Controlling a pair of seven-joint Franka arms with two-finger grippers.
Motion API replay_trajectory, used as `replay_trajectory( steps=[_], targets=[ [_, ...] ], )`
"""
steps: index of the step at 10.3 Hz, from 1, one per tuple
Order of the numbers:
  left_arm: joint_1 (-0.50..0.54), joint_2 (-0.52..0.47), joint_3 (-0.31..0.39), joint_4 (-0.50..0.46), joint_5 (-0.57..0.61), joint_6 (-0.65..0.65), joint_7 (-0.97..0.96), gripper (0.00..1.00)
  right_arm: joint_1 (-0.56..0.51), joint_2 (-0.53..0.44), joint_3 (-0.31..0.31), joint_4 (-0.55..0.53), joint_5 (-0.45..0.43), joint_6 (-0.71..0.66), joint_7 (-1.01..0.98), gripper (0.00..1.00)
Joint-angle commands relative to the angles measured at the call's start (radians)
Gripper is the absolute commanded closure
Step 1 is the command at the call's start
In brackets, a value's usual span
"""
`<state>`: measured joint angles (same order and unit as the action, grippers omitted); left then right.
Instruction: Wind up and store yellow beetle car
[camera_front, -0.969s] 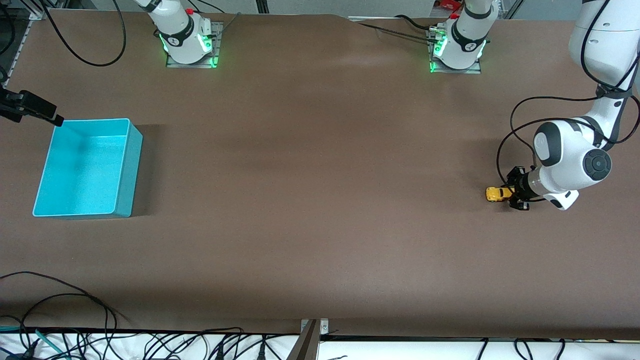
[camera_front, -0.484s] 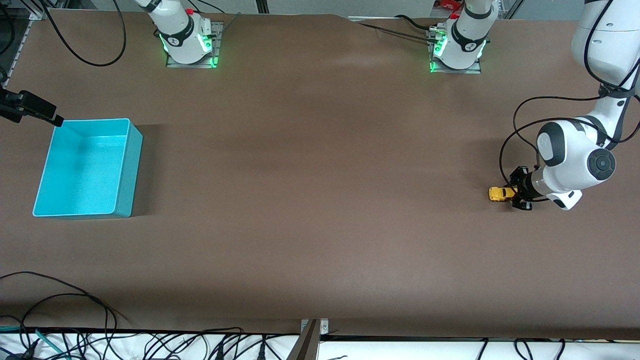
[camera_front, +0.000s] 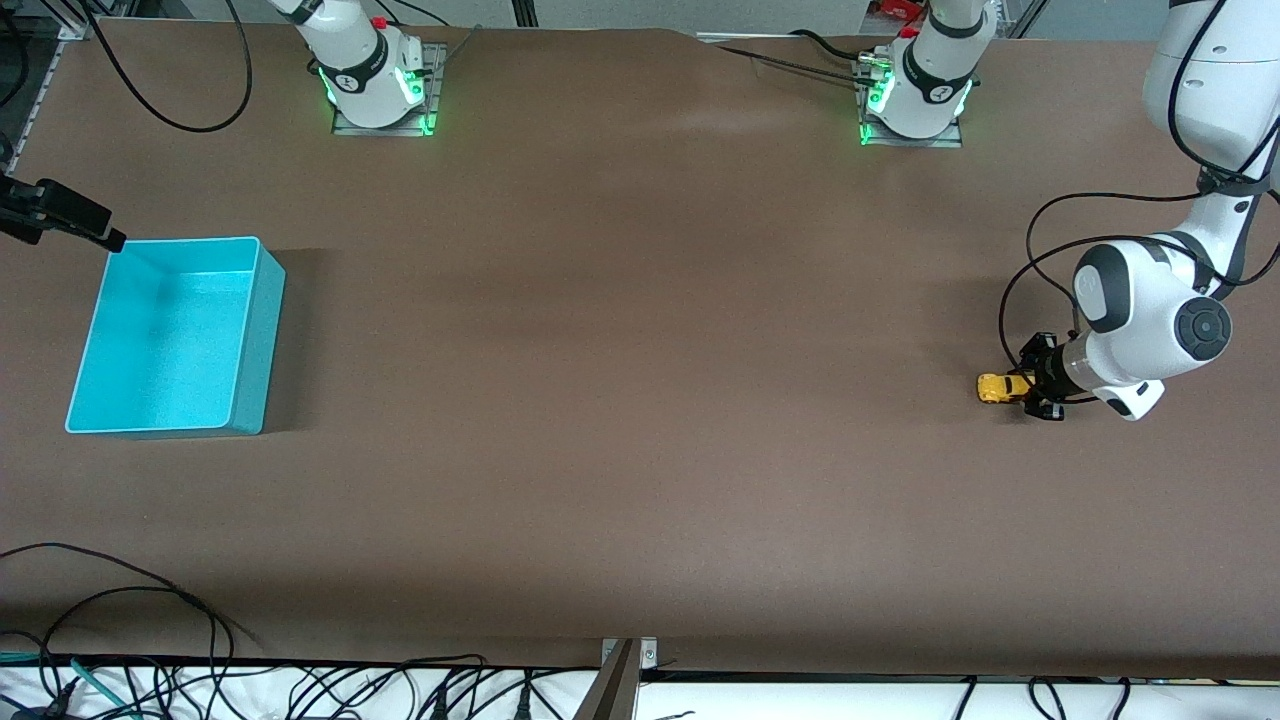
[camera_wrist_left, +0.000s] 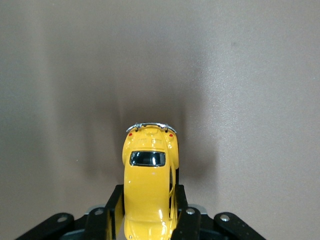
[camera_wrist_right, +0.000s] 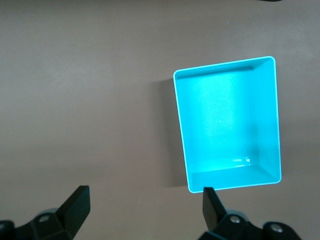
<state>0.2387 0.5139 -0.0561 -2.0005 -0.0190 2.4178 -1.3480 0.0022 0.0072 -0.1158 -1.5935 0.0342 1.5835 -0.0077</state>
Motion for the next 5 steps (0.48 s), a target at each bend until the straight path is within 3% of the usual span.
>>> replay_trajectory(
  steps=[1, 5],
  targets=[
    [0.017, 0.06, -0.001, 0.008, 0.033, 0.011, 0.023, 1.0, -0.001, -0.006, 0.002, 0.01, 0.009, -0.014, -0.009, 0.0],
    [0.031, 0.06, -0.001, 0.009, 0.033, 0.011, 0.024, 1.0, 0.001, -0.006, 0.004, 0.009, 0.013, -0.017, -0.001, 0.0]
  ],
)
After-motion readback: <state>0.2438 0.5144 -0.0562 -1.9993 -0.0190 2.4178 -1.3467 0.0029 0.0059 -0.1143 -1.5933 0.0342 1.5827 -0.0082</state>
